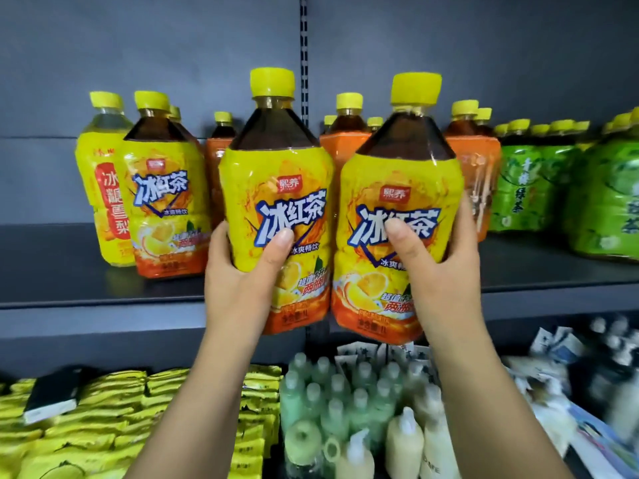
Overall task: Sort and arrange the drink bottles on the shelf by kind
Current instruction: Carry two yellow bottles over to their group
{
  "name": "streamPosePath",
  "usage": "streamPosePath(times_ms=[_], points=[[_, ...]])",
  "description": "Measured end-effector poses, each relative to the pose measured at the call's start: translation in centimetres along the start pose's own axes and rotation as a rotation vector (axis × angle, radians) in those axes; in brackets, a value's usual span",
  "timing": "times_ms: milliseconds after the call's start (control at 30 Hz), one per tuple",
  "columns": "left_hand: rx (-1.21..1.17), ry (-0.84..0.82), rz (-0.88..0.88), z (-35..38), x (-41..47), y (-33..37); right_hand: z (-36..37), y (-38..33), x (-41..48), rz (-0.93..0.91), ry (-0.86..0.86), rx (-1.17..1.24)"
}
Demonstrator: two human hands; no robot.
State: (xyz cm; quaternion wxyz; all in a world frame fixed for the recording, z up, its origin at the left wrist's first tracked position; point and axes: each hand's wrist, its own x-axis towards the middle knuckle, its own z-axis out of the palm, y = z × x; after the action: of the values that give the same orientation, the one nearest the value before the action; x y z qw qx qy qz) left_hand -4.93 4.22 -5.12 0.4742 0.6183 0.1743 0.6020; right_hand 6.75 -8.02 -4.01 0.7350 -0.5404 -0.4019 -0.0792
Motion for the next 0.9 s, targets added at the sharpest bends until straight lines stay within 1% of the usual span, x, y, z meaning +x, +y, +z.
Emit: streamPosePath(times_ms=[100,167,367,533,633,733,900], points=[[-0.106,-0.034,-0.011,2.4,-2.8,1.1,-4.1,-0.9,-0.7,0.037,0.041,0.049],[-0.177,-0.073,-0.033,4.7,-4.6,1.8,-7.7,-1.4,-1.4,0.048,0.080,0.035],[-0.396,-0.224,-0.156,15.0,-12.1,4.9,-21.4,-4.2,-3.4,0.048,0.322,-0.096],[-0.529,-0.299,-0.254,24.1,-20.4,6.2,-33.5,-6.7,-6.6,0.058,0.470,-0.271],[-0.574,-0.327,-0.333,28.5,-24.5,7.2,-39.4,-7.6,-8.6,0.101,0.542,-0.326],[-0.578,-0.365,-0.372,32.4,-26.9,8.1,-44.0,-8.2,-9.7,0.121,0.619,-0.358],[-0.635,-0.333,-0.371,39.9,-29.6,9.1,-50.2,-7.2,-9.0,0.110,0.703,-0.378]])
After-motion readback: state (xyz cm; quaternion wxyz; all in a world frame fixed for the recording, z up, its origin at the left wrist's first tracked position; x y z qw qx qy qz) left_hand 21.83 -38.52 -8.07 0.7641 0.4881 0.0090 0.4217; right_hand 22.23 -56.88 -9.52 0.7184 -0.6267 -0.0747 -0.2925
